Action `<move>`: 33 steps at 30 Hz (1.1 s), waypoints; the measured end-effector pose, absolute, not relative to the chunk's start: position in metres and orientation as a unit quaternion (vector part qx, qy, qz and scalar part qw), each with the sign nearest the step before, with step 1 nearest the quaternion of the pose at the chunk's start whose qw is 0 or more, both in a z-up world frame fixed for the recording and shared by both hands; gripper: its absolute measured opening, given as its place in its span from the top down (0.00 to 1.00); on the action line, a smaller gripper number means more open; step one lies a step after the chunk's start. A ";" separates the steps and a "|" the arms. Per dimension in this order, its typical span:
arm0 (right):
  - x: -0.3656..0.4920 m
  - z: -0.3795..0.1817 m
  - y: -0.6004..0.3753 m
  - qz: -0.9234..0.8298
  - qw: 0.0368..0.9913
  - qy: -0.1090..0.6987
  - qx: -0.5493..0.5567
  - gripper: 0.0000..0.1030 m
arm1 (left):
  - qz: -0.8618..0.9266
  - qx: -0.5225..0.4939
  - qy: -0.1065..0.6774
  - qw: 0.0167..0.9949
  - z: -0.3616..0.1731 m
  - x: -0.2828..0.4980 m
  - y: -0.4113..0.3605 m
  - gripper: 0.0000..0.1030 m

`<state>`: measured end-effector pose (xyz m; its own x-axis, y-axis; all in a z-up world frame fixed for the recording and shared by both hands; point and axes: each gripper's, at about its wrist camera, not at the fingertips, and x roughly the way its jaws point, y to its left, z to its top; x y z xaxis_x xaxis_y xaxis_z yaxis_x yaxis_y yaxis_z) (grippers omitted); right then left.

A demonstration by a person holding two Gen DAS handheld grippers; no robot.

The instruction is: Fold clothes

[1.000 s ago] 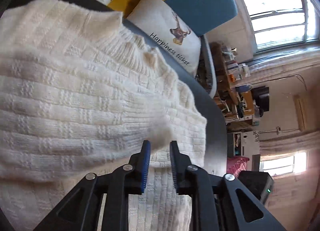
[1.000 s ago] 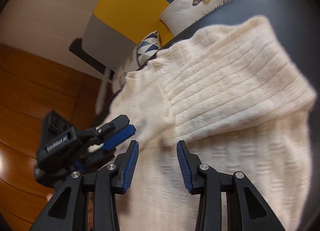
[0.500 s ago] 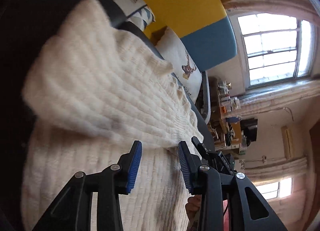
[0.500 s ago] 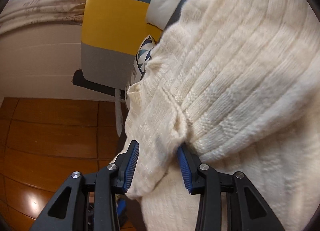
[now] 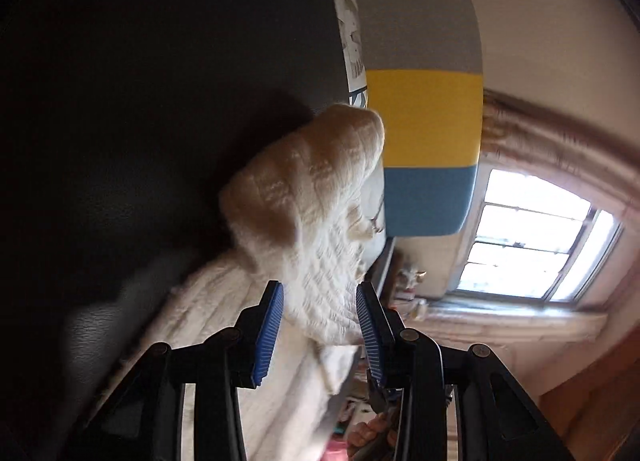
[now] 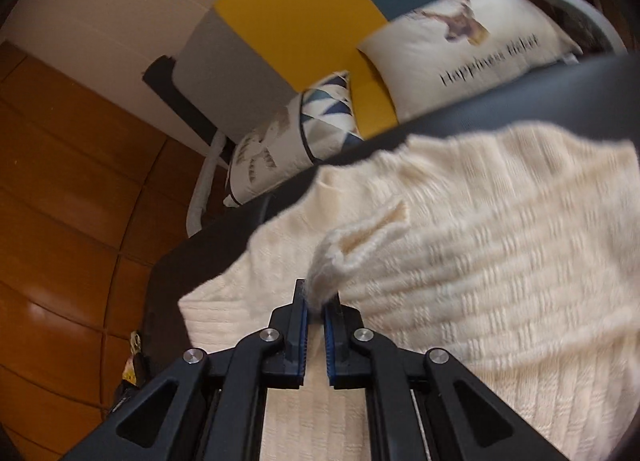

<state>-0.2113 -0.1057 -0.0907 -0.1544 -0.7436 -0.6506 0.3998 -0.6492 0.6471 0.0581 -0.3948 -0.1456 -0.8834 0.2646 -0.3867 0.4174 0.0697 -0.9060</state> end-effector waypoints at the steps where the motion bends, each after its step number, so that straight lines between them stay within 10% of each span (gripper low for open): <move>1: -0.214 -0.082 -0.108 -0.743 0.389 -0.163 0.519 0.95 | -0.635 0.232 0.734 0.066 -0.148 0.056 -0.393 0.62; 19: -0.218 0.045 -0.125 -0.761 0.463 -0.143 0.432 0.95 | -0.593 0.190 0.775 0.102 -0.166 0.001 -0.401 0.52; 27: -0.236 -0.006 -0.061 -0.771 0.411 -0.165 0.457 0.95 | -0.679 0.231 0.684 0.133 -0.142 -0.012 -0.411 0.87; 33: -0.243 -0.105 -0.014 -0.756 0.340 -0.189 0.526 0.95 | -0.714 0.285 0.625 0.138 -0.142 -0.023 -0.395 0.92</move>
